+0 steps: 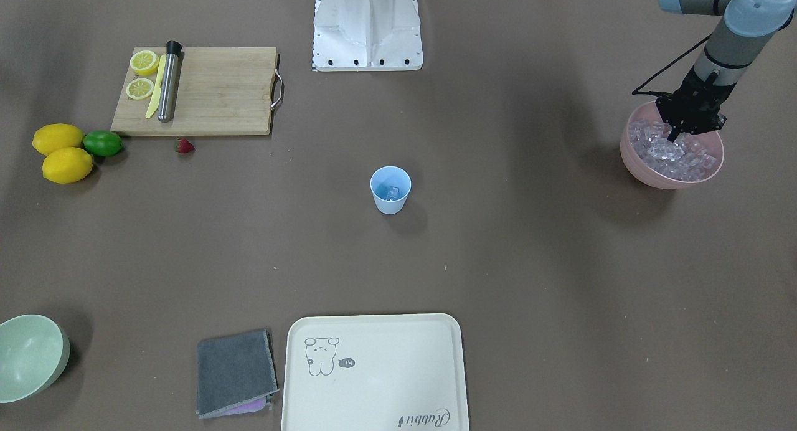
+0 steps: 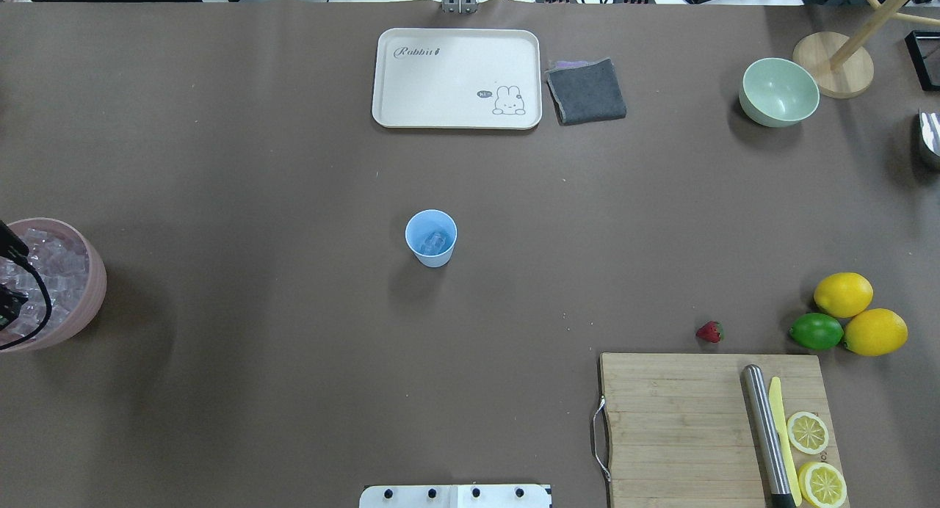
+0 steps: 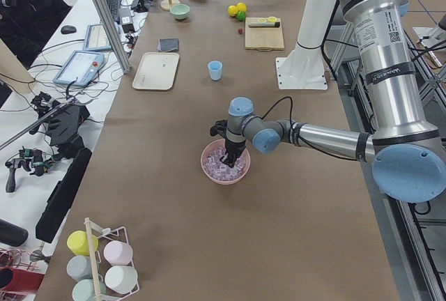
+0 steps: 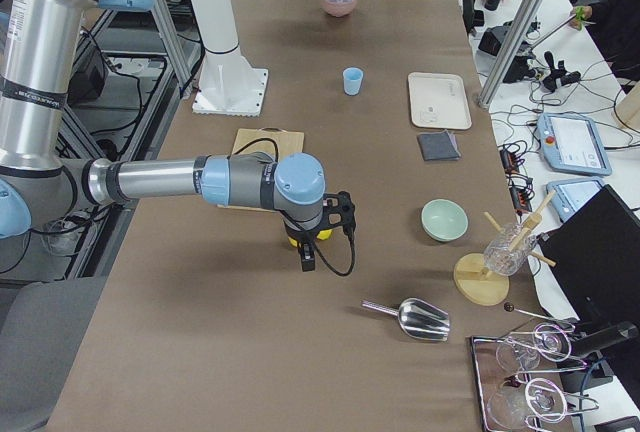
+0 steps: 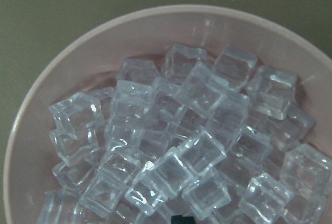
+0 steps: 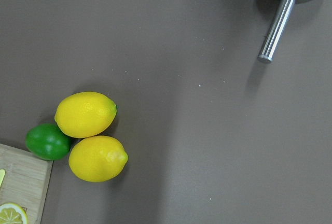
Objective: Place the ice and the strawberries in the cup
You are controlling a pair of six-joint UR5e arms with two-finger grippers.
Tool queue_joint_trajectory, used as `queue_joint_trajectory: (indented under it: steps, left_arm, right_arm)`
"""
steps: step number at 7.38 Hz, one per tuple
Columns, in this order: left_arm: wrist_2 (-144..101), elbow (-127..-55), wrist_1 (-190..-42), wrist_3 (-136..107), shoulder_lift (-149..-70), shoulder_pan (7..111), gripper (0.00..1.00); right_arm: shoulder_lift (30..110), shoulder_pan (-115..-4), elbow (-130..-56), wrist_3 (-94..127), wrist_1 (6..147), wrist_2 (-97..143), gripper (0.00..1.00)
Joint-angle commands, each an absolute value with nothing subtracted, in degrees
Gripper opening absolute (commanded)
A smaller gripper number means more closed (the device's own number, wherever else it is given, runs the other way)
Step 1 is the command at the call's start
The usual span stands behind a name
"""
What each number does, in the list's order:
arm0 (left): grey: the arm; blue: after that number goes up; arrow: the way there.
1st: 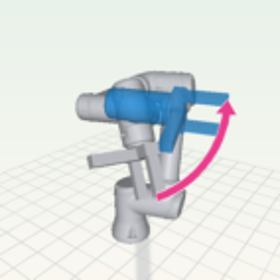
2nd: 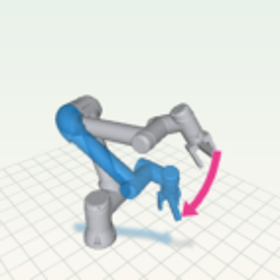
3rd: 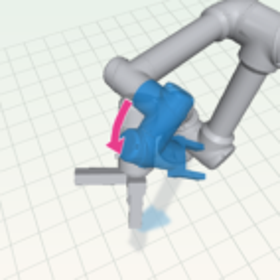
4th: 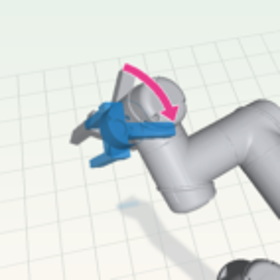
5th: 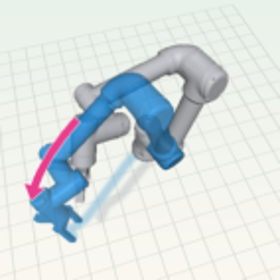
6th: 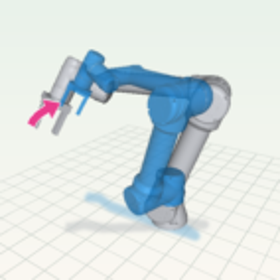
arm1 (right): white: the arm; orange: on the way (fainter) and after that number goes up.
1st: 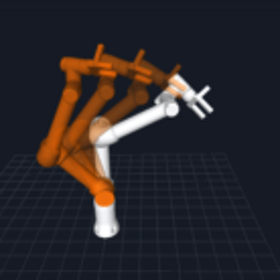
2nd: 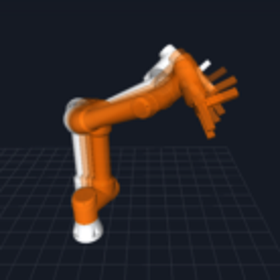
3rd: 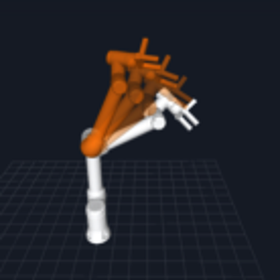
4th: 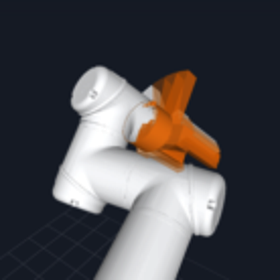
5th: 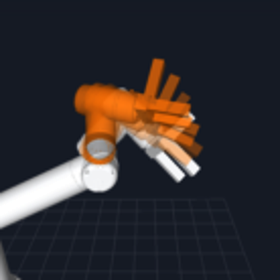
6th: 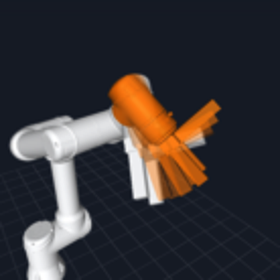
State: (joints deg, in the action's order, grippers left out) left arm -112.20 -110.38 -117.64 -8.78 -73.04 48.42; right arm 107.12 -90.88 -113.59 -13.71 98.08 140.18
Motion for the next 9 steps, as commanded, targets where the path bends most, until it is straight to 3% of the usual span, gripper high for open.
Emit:
queue_joint_trajectory:
  steps: [1, 2, 3, 4, 5, 6, 9]
  left_arm:
    - [-112.7, -110.5, -117.6, -8.7, -73.0, 48.5, 0.00]
    - [-112.8, -110.2, -117.5, -8.3, -73.0, 48.6, 0.00]
    - [-112.9, -110.5, -117.4, -7.6, -72.9, 49.1, 0.33]
    - [-112.9, -110.6, -117.4, -7.6, -72.9, 49.8, 0.55]
    - [-113.5, -112.0, -117.3, -7.6, -72.4, 50.6, 0.55]
    - [-117.5, -112.1, -117.3, -7.9, -72.9, 51.1, 0.64]
    - [-118.5, -111.0, -114.6, -17.5, -75.3, 53.5, 0.64]
  right_arm:
    - [107.1, -90.9, -113.6, -13.7, 98.1, 140.2, 1.00]
    - [107.1, -90.9, -113.7, -13.7, 98.2, 140.2, 1.00]
    - [107.1, -90.9, -113.7, -13.7, 98.2, 140.2, 1.00]
    - [107.1, -90.9, -113.8, -13.7, 98.2, 140.2, 1.00]
    - [107.4, -90.9, -114.0, -13.7, 98.2, 140.2, 1.00]
    - [107.5, -90.9, -114.0, -13.7, 98.2, 140.2, 1.00]
    - [108.3, -90.9, -114.4, -13.7, 98.0, 140.1, 1.00]
